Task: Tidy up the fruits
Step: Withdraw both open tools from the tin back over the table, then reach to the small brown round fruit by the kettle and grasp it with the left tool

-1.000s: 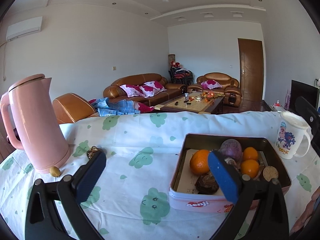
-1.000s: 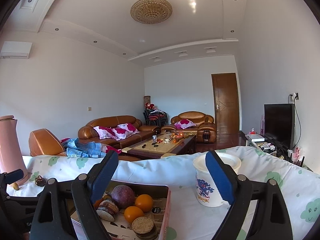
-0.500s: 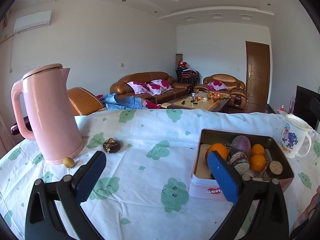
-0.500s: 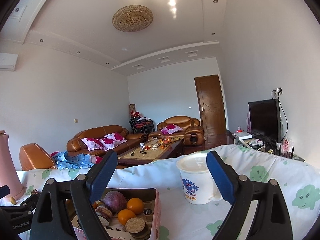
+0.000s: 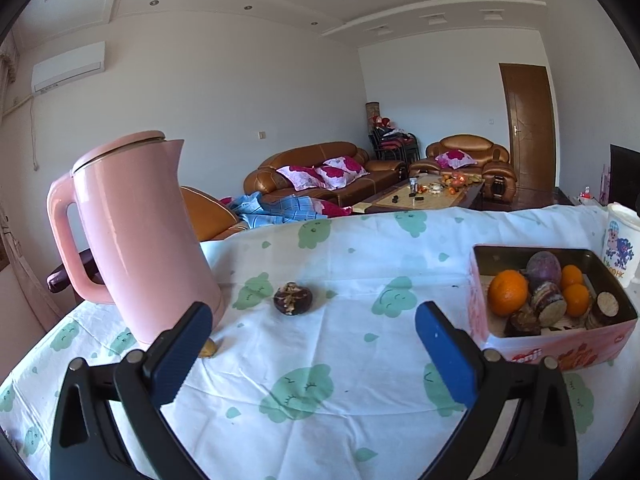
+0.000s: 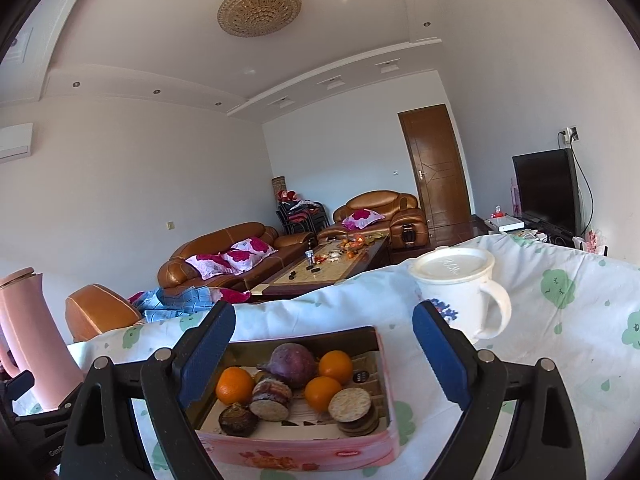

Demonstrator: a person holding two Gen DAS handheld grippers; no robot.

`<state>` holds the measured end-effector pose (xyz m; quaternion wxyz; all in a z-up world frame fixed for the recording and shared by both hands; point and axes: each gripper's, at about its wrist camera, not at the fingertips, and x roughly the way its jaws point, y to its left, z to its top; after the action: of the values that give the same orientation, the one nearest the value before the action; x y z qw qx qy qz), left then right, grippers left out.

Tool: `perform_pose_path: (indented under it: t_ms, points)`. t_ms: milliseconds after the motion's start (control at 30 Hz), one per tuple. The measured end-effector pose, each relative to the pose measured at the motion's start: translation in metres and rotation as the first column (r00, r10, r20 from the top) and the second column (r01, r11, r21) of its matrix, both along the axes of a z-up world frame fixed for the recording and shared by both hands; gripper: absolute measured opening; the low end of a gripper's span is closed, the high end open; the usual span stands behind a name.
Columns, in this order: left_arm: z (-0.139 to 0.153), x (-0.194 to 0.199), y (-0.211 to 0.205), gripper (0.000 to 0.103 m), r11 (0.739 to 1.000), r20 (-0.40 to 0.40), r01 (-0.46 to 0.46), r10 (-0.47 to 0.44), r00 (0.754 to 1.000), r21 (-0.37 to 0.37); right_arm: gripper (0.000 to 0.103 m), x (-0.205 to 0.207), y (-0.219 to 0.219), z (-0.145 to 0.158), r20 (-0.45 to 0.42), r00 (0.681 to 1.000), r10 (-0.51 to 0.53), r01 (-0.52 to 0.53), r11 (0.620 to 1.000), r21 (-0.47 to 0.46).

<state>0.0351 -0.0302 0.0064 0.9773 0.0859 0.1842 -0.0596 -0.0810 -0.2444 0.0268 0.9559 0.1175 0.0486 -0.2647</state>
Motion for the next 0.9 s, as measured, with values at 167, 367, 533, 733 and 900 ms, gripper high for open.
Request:
perform_pose_path:
  t_ms: [167, 367, 533, 733, 900]
  points:
    - [-0.002, 0.014, 0.026, 0.103, 0.999, -0.017, -0.043, 0.043, 0.999, 0.002, 0.091, 0.018, 0.03, 0.0, -0.022, 0.997, 0.071, -0.071, 0.997, -0.022]
    - [-0.005, 0.035, 0.055, 0.103, 0.995, -0.064, -0.096, 0.095, 0.993, -0.02, 0.091, 0.04, 0.063, -0.003, -0.037, 0.988, 0.149, -0.15, 0.989, -0.01]
    - [-0.008, 0.047, 0.076, 0.103, 0.991, -0.083, -0.124, 0.119, 0.989, -0.053, 0.091, 0.057, 0.086, -0.005, -0.043, 0.979, 0.198, -0.199, 0.98, -0.012]
    - [-0.012, 0.055, 0.097, 0.103, 0.979, -0.126, -0.154, 0.138, 0.982, -0.132, 0.091, 0.073, 0.104, -0.007, -0.052, 0.97, 0.239, -0.24, 0.971, -0.019]
    - [-0.011, 0.053, 0.11, 0.103, 0.966, -0.128, -0.177, 0.154, 0.98, -0.19, 0.091, 0.076, 0.123, -0.007, -0.061, 0.964, 0.261, -0.263, 0.964, -0.045]
